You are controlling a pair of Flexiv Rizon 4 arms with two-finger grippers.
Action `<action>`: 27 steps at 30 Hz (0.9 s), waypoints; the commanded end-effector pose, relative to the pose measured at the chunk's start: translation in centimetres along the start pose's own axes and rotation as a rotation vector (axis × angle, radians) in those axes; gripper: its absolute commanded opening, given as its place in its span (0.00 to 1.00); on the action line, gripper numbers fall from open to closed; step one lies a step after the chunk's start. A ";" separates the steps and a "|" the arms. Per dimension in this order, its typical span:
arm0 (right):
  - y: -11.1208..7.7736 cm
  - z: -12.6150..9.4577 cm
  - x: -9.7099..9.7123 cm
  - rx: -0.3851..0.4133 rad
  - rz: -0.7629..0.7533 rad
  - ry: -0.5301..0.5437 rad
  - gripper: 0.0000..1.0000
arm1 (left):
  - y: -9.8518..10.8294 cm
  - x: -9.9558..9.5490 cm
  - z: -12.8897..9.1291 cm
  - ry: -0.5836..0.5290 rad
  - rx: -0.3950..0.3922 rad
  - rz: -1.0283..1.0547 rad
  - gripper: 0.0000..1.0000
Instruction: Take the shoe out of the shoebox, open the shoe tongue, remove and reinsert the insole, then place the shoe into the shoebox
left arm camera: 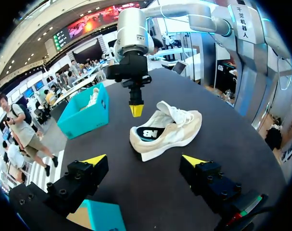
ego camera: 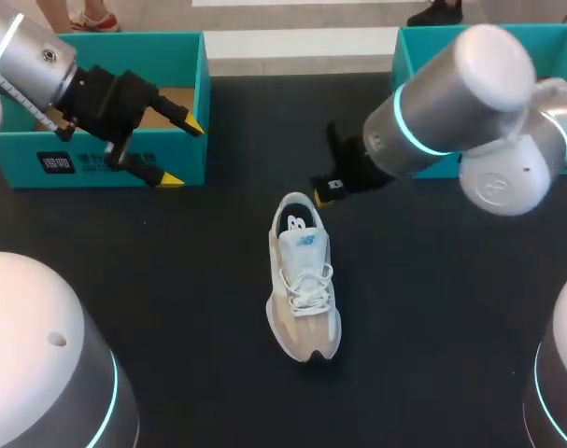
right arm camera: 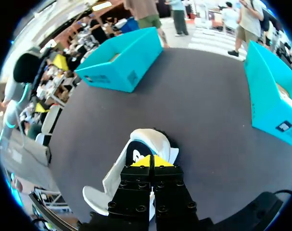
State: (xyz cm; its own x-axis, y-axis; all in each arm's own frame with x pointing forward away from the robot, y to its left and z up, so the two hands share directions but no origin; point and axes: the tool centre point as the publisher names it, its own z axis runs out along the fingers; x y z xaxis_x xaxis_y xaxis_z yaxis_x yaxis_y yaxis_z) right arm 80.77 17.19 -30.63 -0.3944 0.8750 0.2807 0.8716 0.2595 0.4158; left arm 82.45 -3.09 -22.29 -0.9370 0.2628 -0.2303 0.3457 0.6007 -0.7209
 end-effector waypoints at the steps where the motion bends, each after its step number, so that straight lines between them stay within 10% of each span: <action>1: 0.9 2.2 1.7 0.032 0.017 -0.181 0.00 | 0.0 0.0 0.0 0.001 -0.003 0.000 1.00; 27: -3.5 3.3 3.5 0.150 0.254 -0.310 0.00 | 0.0 0.0 0.0 0.001 -0.003 0.000 1.00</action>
State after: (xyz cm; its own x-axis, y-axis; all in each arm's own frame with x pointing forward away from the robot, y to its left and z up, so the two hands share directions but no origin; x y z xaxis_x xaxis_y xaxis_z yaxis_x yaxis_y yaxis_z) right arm 77.03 20.52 -33.27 -0.0702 0.9955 0.0630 0.9692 0.0531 0.2406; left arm 82.45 -3.11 -22.28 -0.9371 0.2622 -0.2306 0.3454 0.6002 -0.7214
